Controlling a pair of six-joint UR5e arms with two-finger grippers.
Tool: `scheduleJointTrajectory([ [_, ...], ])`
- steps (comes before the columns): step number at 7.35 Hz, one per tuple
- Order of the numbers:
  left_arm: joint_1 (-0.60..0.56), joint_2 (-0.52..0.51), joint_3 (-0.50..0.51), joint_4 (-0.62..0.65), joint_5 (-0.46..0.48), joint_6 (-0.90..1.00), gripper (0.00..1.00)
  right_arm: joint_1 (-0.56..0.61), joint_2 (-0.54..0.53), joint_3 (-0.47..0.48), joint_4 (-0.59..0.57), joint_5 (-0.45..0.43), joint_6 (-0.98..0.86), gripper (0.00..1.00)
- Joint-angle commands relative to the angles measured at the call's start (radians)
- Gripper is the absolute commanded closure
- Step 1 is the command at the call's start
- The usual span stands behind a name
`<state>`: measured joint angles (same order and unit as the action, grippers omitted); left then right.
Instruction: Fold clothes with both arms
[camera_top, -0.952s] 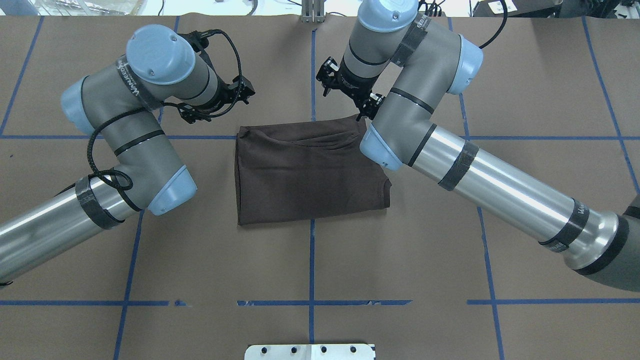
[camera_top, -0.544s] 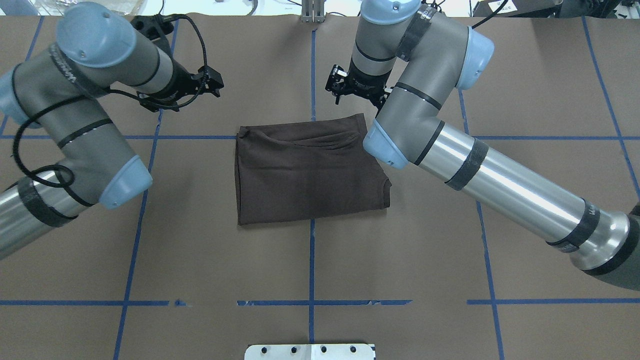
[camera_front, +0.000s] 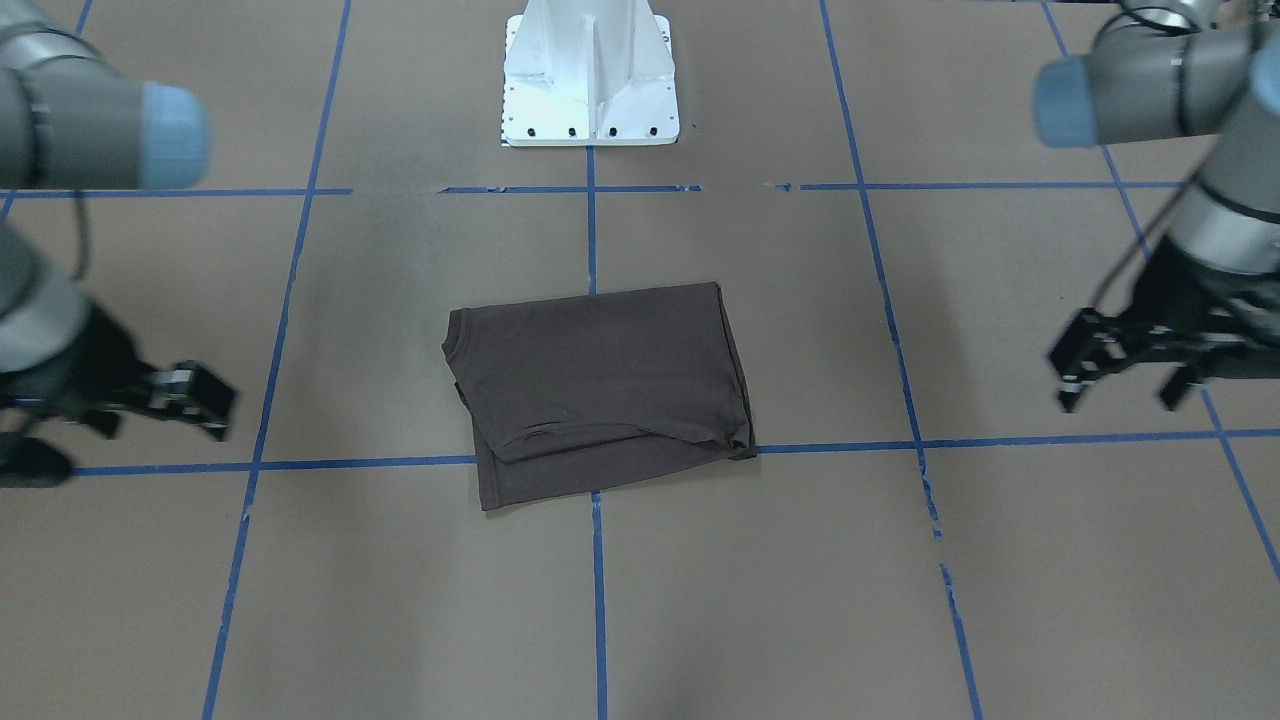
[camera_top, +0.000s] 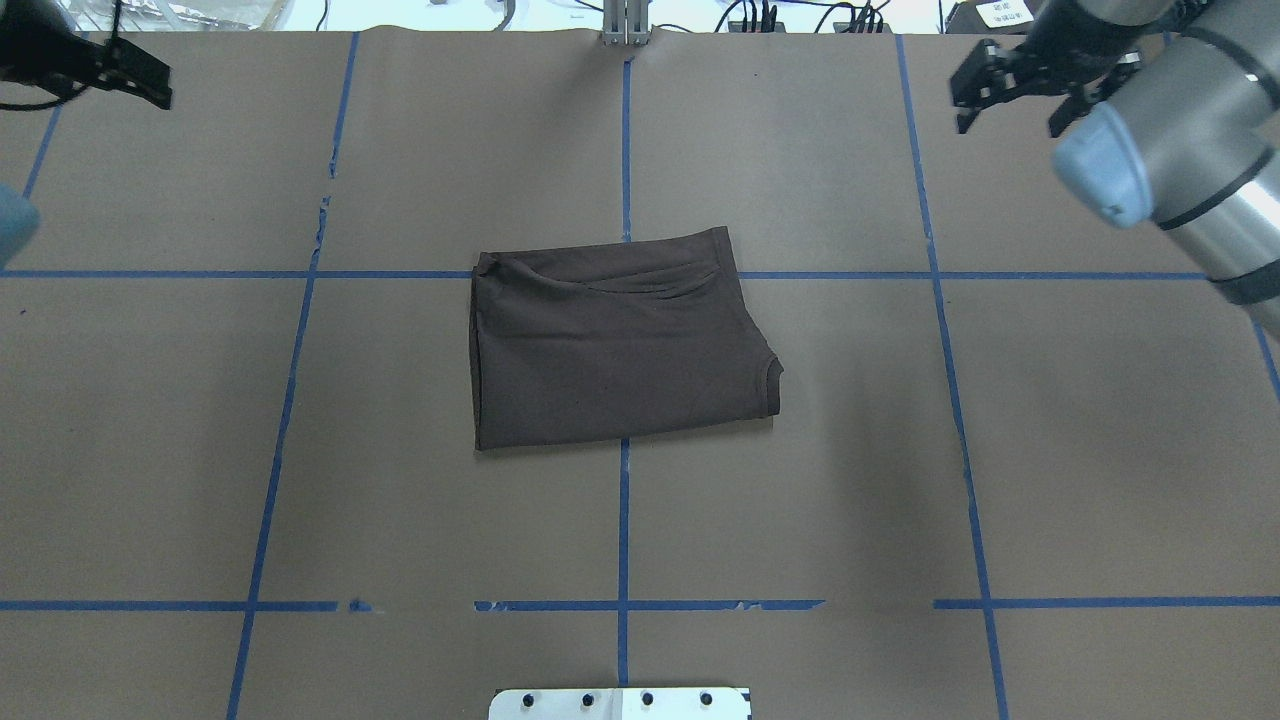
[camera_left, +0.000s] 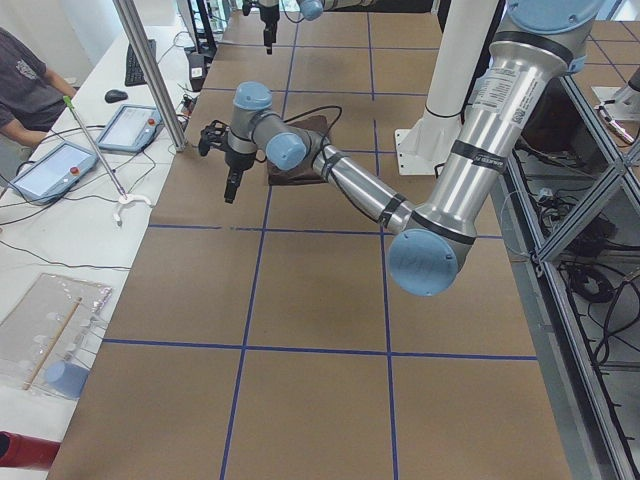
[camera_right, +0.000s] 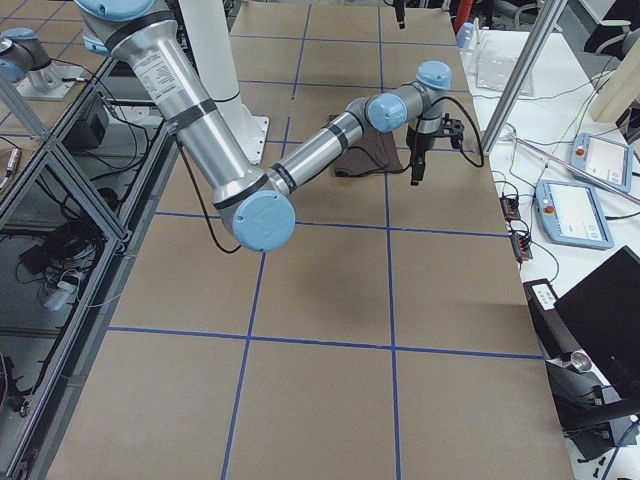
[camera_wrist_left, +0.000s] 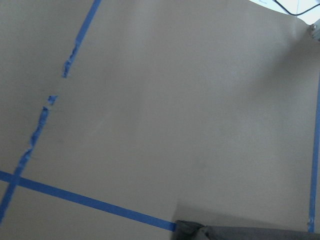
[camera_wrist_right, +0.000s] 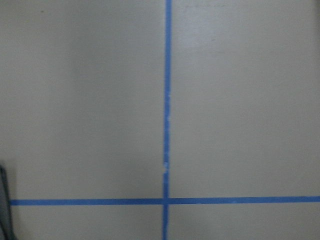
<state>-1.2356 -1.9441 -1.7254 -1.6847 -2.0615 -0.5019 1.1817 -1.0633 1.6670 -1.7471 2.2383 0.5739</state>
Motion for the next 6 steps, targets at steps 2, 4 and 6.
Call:
scheduleJointTrajectory([
  [2,-0.266,0.103,0.092,0.033,-0.121,0.609,0.0,0.243,-0.273,0.055,-0.003,0.072,-0.465,0.0],
  [4,-0.306,0.241,0.035,-0.048,-0.181,0.731,0.0,0.266,-0.409,0.202,0.011,0.072,-0.482,0.0],
  [6,-0.308,0.266,0.043,-0.059,-0.161,0.714,0.0,0.26,-0.434,0.186,0.011,0.067,-0.491,0.0],
])
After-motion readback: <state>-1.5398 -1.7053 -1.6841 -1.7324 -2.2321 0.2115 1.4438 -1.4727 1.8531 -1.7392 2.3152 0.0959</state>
